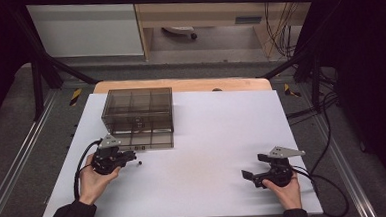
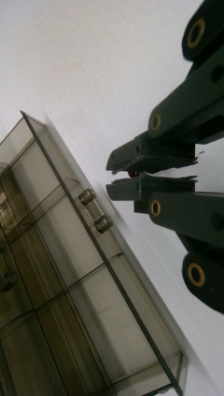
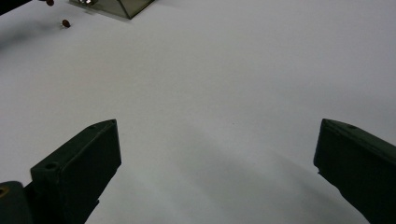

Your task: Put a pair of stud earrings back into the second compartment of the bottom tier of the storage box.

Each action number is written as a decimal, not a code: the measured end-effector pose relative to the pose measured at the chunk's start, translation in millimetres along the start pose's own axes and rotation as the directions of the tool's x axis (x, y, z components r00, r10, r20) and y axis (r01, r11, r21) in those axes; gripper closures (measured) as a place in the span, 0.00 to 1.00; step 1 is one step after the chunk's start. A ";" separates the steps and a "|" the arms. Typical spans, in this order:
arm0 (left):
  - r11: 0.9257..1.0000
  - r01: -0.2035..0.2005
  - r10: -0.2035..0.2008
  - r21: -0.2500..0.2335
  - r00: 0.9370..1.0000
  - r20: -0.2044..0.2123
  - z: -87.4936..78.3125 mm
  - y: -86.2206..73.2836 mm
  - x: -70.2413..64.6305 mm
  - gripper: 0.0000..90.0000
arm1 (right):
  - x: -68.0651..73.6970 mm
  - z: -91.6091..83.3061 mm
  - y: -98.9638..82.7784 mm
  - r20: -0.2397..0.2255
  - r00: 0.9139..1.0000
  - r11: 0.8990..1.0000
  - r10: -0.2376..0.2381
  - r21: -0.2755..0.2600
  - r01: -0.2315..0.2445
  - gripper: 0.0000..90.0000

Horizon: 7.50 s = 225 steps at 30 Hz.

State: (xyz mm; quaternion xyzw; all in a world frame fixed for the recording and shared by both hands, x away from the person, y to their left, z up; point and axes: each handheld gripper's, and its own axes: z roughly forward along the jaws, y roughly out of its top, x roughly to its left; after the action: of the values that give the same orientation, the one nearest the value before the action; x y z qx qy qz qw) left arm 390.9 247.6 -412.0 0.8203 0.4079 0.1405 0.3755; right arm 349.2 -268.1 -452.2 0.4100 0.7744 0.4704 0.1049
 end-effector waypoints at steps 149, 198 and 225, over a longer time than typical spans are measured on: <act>0.997 -0.049 0.049 0.063 0.999 0.003 28.0 -22.1 -12.5 0.92 | 0.6 2.4 -1.2 0.000 1.000 1.000 -0.009 0.021 0.009 0.01; 0.999 -0.044 0.044 0.032 0.999 0.011 2.8 -6.0 -14.6 0.92 | 0.8 1.7 -1.4 0.003 1.000 1.000 -0.007 0.024 0.007 0.01; 0.998 -0.063 0.063 0.024 0.998 0.003 -4.4 23.4 -11.2 0.92 | 0.7 1.6 -1.2 0.001 1.000 1.000 -0.007 0.024 0.007 0.01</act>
State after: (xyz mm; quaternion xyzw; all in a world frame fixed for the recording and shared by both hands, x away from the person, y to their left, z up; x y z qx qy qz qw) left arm 394.7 232.1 -391.0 0.8373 0.3833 0.1465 0.3613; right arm 348.9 -266.8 -453.8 0.4091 0.7813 0.4603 0.1020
